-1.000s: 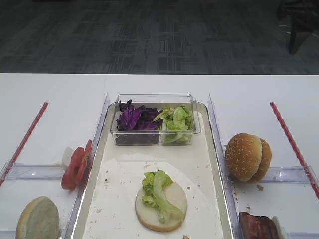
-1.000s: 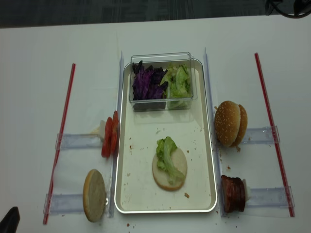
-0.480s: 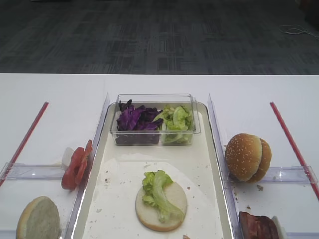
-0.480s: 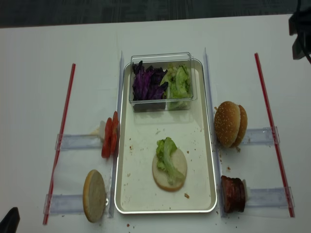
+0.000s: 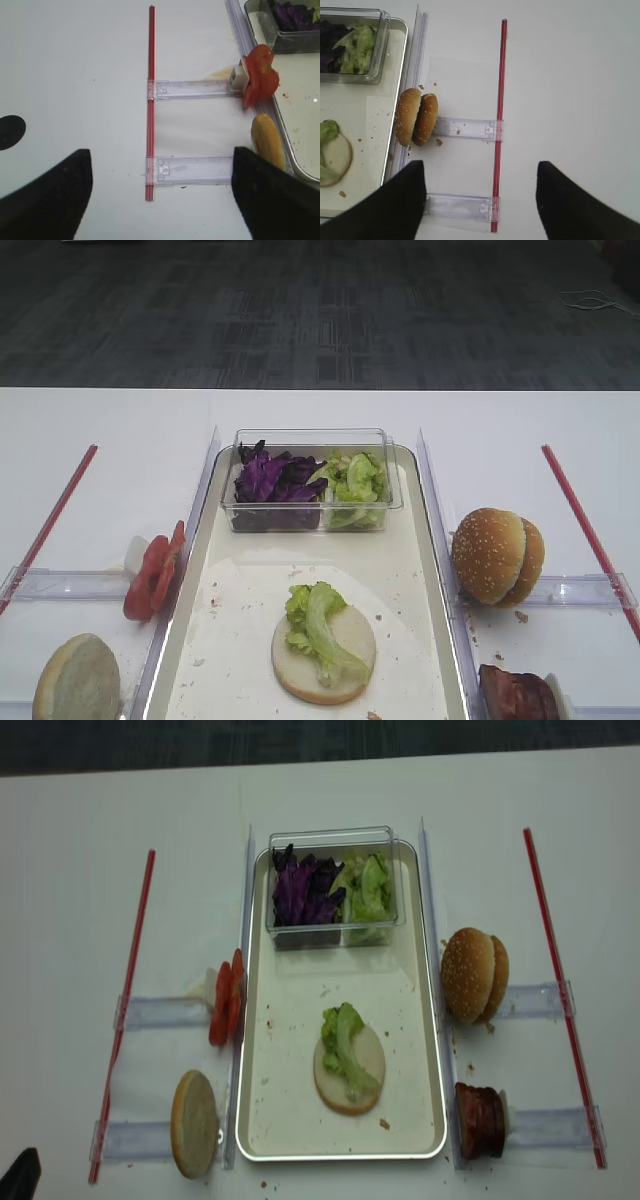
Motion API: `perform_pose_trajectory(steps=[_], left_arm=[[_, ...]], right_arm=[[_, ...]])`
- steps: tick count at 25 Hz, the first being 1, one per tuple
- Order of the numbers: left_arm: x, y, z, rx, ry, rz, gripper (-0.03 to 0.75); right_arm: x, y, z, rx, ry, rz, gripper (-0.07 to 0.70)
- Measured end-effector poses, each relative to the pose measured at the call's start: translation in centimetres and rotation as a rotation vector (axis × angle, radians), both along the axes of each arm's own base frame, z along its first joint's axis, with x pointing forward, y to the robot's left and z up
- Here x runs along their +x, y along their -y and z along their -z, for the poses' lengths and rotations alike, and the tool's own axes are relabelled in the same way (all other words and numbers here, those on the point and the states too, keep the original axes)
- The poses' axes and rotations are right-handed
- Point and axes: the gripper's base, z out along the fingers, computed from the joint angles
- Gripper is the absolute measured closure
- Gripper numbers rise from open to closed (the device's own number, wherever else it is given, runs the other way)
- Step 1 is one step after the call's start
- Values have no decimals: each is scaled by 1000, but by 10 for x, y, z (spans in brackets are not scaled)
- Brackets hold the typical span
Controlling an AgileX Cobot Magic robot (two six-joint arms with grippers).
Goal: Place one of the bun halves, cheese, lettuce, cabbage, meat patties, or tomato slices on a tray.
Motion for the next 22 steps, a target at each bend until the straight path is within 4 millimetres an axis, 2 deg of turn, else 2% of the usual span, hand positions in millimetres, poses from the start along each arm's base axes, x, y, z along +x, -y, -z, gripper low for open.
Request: perform_pose_trajectory(steps=[3, 10, 22], left_arm=[[0, 0, 0, 0, 0, 0, 177], [0, 0, 0, 0, 0, 0, 177], [0, 0, 0, 0, 0, 0, 177]], right_arm=[[-25, 1, 4, 0, 50, -2, 155], [-68, 2, 35, 7, 99, 5, 203], [-120, 4, 78, 0, 238, 6, 223]])
